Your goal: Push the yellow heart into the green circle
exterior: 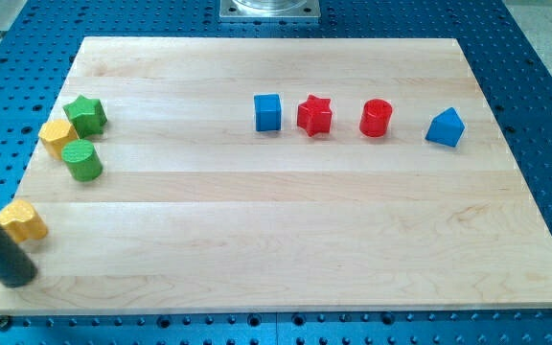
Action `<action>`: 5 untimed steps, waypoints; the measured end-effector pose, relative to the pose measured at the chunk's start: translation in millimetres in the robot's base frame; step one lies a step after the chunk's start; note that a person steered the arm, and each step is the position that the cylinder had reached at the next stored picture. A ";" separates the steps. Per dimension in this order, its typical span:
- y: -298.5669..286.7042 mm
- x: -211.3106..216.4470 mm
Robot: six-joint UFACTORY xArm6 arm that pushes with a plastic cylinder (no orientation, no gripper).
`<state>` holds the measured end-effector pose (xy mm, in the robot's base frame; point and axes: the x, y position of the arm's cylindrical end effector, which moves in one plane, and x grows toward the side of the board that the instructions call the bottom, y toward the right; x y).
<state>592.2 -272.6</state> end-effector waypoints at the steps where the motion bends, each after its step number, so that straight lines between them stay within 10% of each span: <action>1: -1.2 -41.0; 4: 63.9 -97.7; 5: 164.2 -107.0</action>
